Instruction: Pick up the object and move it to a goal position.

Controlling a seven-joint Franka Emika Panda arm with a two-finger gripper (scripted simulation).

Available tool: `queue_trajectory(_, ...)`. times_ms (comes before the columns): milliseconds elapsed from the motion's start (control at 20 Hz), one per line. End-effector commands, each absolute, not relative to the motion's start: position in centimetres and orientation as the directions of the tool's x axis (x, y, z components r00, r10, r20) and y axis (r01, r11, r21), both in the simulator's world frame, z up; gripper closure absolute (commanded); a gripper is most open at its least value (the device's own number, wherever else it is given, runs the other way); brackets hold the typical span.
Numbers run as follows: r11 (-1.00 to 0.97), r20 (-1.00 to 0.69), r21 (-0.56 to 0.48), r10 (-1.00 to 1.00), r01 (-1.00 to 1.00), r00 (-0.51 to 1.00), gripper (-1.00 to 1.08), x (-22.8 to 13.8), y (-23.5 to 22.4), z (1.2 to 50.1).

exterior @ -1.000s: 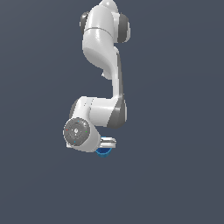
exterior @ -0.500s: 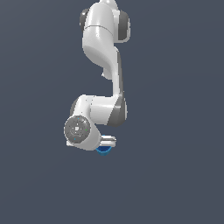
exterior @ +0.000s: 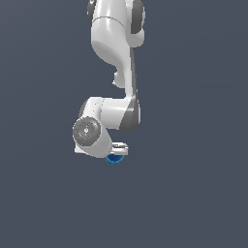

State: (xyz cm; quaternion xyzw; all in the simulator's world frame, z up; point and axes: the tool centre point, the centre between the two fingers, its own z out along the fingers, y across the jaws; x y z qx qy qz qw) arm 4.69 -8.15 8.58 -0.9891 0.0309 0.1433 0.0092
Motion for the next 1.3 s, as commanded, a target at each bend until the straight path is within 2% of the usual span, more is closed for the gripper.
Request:
queue_trajectory(0, -0.998, -0.281, -0.009, -0.059, -0.064, 0.958, 1.08, 3.8, -8.1, 9.2)
queue_trajectory(1250, -0.998, -0.281, -0.010, -0.059, -0.064, 0.958, 1.08, -10.2, -7.9, 16.0)
